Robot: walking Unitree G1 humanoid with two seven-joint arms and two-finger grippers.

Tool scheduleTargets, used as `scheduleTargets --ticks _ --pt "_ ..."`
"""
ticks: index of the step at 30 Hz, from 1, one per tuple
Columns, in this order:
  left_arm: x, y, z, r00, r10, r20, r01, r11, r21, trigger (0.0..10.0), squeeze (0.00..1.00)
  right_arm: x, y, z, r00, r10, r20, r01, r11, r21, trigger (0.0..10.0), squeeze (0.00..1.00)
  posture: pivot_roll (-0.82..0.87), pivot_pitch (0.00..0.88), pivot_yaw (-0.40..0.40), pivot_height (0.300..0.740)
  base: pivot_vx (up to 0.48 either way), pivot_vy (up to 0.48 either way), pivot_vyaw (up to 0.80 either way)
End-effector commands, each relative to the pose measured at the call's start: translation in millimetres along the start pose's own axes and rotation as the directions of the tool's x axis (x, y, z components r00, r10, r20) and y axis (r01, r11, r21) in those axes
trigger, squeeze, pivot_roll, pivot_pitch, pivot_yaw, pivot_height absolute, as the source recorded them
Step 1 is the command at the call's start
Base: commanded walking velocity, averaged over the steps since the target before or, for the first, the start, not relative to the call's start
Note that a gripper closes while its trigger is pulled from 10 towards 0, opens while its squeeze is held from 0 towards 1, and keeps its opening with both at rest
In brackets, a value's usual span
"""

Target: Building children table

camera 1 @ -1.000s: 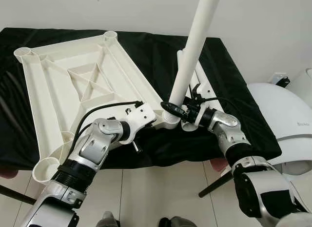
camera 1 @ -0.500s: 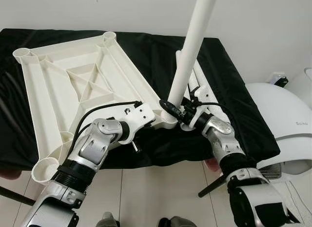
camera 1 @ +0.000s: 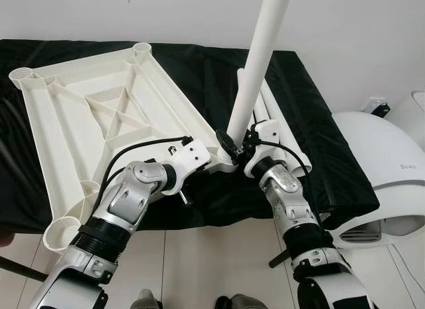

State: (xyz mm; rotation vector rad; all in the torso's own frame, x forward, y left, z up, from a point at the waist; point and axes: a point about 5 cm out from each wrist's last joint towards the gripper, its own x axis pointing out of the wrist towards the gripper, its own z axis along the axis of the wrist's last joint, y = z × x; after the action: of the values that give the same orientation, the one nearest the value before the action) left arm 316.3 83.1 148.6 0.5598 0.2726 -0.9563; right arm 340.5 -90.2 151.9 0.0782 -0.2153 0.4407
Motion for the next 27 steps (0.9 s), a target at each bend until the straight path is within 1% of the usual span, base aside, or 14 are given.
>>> scheduleTargets --ticks 1,2,3,5,6,8,9,11,13,27 --pt "2.9 -4.9 1.5 1.0 0.005 0.003 -0.005 1.0 0.014 10.0 0.0 0.3 -0.7 1.1 0.994 -0.112 -0.003 0.112 0.993 0.031 10.0 0.0 0.02 0.014 -0.068 0.74 0.0 0.0 0.0" --pt "3.0 -4.9 1.5 1.0 0.005 0.003 -0.005 1.0 0.015 10.0 0.0 -0.7 -0.8 0.4 0.989 -0.15 -0.005 0.15 0.988 0.034 10.0 0.0 0.02 0.011 -0.066 0.74 0.0 0.0 0.0" --pt "3.0 -4.9 1.5 1.0 0.005 0.003 -0.005 1.0 0.015 10.0 0.0 -0.7 -0.8 0.4 0.989 -0.15 -0.005 0.15 0.988 0.034 10.0 0.0 0.02 0.011 -0.066 0.74 0.0 0.0 0.0" --pt "3.3 -4.8 1.8 1.0 0.004 0.003 -0.004 1.0 0.017 10.0 0.0 -2.9 2.0 -2.2 0.974 -0.226 -0.016 0.227 0.973 0.044 10.0 0.0 0.02 0.013 -0.065 0.74 0.0 0.0 0.0" --pt "3.3 -4.8 1.8 1.0 0.004 0.003 -0.004 1.0 0.017 10.0 0.0 -2.9 2.0 -2.2 0.974 -0.226 -0.016 0.227 0.973 0.044 10.0 0.0 0.02 0.013 -0.065 0.74 0.0 0.0 0.0" --pt "3.4 -4.7 2.3 1.0 0.003 0.003 -0.003 1.0 0.017 10.0 0.0 -4.9 8.1 -3.8 0.961 -0.275 -0.023 0.276 0.96 0.045 10.0 0.0 0.02 0.014 -0.064 0.74 0.0 0.0 0.0" --pt "3.4 -4.7 2.3 1.0 0.003 0.003 -0.003 1.0 0.017 10.0 0.0 -4.9 8.1 -3.8 0.961 -0.275 -0.023 0.276 0.96 0.045 10.0 0.0 0.02 0.014 -0.064 0.74 0.0 0.0 0.0" --pt "3.3 -4.5 2.1 1.0 0.004 0.003 -0.004 1.0 0.017 10.0 0.0 -5.3 13.7 -5.6 0.961 -0.272 -0.041 0.274 0.96 0.048 10.0 0.0 0.02 0.014 -0.063 0.74 0.0 0.0 0.0" --pt "3.3 -4.5 2.3 1.0 0.003 0.003 -0.003 1.0 0.017 10.0 0.0 -5.4 14.3 -5.2 0.961 -0.274 -0.041 0.276 0.96 0.042 10.0 0.0 0.02 0.014 -0.064 0.74 0.0 0.0 0.0" --pt "3.1 -5.1 1.4 1.0 0.006 0.003 -0.006 1.0 0.018 10.0 0.0 -7.4 6.6 -4.5 0.949 -0.309 -0.059 0.309 0.951 -0.003 10.0 0.0 0.02 0.015 -0.063 0.74 0.0 0.0 0.0"
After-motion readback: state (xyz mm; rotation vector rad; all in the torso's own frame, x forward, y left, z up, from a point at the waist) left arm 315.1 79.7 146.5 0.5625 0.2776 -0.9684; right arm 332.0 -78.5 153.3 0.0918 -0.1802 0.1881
